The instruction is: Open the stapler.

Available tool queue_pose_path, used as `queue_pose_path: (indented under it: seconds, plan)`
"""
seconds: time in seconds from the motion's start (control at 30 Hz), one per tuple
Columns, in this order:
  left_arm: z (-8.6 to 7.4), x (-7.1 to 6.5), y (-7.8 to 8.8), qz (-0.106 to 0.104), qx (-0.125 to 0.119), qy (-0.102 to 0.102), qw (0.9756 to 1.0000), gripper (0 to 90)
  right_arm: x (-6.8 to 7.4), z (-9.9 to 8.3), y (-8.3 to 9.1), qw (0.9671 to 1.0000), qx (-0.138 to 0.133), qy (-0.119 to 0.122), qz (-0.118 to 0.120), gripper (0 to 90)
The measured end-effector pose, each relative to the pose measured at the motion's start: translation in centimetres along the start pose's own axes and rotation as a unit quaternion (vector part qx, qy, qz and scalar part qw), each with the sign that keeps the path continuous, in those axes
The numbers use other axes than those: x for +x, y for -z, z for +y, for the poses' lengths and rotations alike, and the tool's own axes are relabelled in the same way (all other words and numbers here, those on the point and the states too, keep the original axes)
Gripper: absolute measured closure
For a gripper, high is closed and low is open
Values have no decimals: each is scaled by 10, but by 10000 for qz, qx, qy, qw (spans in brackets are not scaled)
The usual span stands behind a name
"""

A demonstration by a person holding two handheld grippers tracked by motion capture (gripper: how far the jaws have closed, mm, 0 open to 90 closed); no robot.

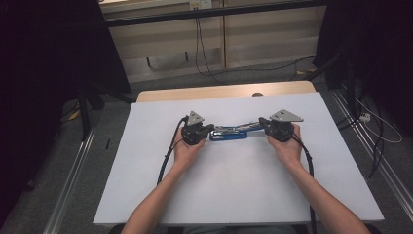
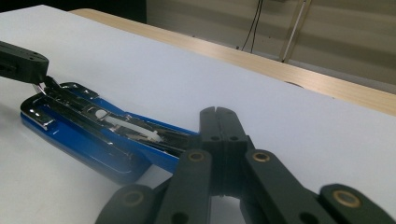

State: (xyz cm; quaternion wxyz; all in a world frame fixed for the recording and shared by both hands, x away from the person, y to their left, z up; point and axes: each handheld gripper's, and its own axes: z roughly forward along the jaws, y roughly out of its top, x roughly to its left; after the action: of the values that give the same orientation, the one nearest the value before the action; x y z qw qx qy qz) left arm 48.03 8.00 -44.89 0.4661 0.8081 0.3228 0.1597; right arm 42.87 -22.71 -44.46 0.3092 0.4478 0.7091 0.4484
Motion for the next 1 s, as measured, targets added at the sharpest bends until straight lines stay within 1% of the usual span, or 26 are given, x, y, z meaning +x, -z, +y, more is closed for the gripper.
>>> queue_pose_path:
  seconds: [0.23, 0.27, 0.3, 0.57, 0.63, 0.73, 0.8, 0.87, 0.93, 1.0]
  plan:
    - [0, 1, 0, -27, -13, 43, 10000, 900, -2, -3, -1, 10000, 44, 1, -13, 900]
    - [0, 1, 0, -13, -7, 16, 10000, 900, -2, -3, -1, 10000, 55, -1, -11, 900]
    - [0, 1, 0, -24, -10, 46, 10000, 900, -2, -4, -1, 10000, 65, 10, -13, 900]
    - [0, 1, 0, -27, -8, 36, 10000, 900, -1, -6, -3, 9999, 103, 26, -7, 900]
    - [0, 1, 0, -31, 12, 138, 9999, 900, -1, -6, -2, 9999, 99, 36, -45, 900]
    - [0, 0, 0, 3, 8, 85, 10000, 900, -2, -6, -2, 10000, 88, -7, -33, 900]
    - [1, 0, 1, 17, -44, 70, 10000, 900, -2, -6, -2, 10000, 88, -22, -24, 900]
    - [2, -2, 2, 18, -129, -13, 9999, 900, -3, -7, -2, 9999, 109, -32, -14, 900]
    - [3, -3, 3, 40, -159, -26, 9999, 900, -2, -8, -3, 9999, 141, -38, 3, 900]
    - [3, -3, 3, 28, -154, 4, 9999, 900, -2, -8, -4, 9999, 144, -43, 22, 900]
